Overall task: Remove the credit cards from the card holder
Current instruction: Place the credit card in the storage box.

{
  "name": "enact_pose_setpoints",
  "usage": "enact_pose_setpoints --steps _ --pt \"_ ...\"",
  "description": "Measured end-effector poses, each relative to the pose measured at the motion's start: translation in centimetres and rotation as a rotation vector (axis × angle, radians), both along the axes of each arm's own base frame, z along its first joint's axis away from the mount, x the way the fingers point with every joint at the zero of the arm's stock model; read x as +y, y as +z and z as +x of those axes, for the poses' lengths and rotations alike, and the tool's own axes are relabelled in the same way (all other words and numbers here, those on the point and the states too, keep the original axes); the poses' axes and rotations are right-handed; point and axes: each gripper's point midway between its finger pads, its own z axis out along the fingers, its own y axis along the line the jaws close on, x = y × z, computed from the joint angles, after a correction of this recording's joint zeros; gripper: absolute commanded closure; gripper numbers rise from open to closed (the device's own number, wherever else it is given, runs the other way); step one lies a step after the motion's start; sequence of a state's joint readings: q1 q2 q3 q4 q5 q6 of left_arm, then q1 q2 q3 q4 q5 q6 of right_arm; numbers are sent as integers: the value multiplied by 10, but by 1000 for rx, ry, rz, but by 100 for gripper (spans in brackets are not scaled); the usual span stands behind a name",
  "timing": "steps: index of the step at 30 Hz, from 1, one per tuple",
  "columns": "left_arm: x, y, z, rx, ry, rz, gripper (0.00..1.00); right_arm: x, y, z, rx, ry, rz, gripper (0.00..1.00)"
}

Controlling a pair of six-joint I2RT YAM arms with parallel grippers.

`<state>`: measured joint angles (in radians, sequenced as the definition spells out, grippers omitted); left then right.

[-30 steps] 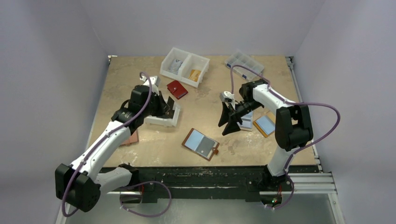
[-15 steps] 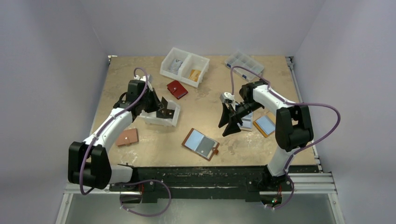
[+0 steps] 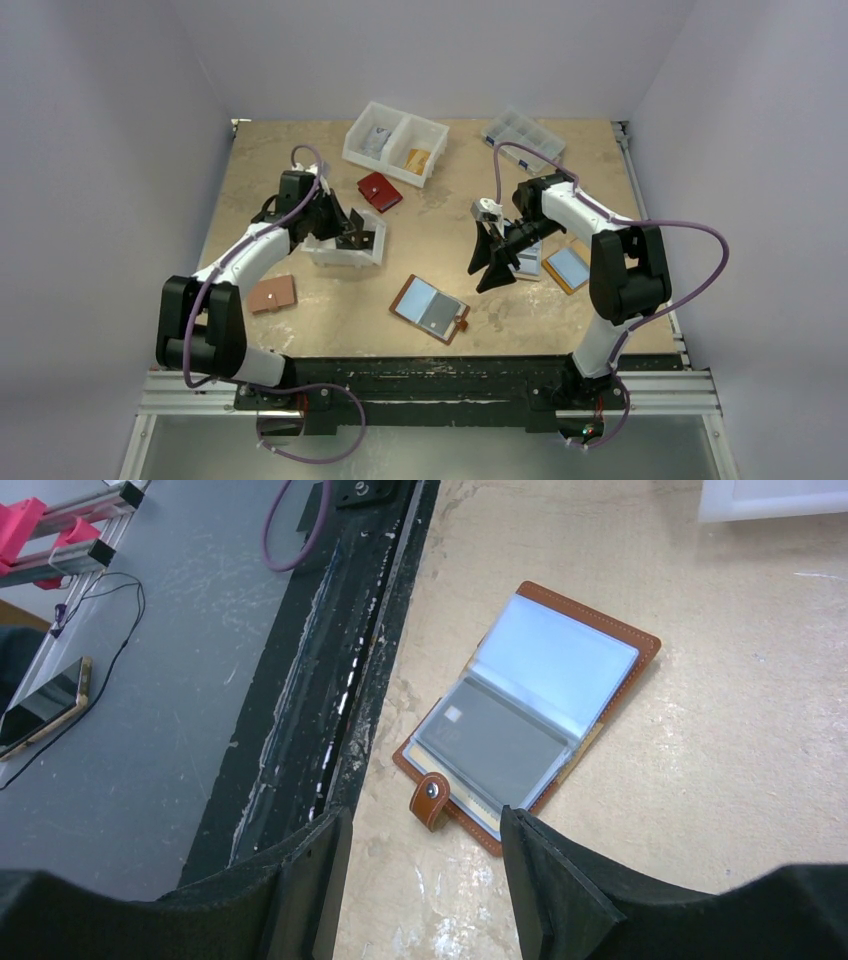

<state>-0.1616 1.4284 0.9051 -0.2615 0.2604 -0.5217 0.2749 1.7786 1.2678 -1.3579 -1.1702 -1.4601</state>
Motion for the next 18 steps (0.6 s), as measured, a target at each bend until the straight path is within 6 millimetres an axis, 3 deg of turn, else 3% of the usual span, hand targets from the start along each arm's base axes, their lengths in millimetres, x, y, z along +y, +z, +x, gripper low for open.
enact_pose_setpoints --steps 6,14,18 --pt "0 -18 2 52 13 -9 93 0 0 0 0 0 0 37" --pt "2 -23 2 71 35 -5 58 0 0 0 0 0 0 37" --pt "12 -26 -1 86 75 42 49 0 0 0 0 0 0 37"
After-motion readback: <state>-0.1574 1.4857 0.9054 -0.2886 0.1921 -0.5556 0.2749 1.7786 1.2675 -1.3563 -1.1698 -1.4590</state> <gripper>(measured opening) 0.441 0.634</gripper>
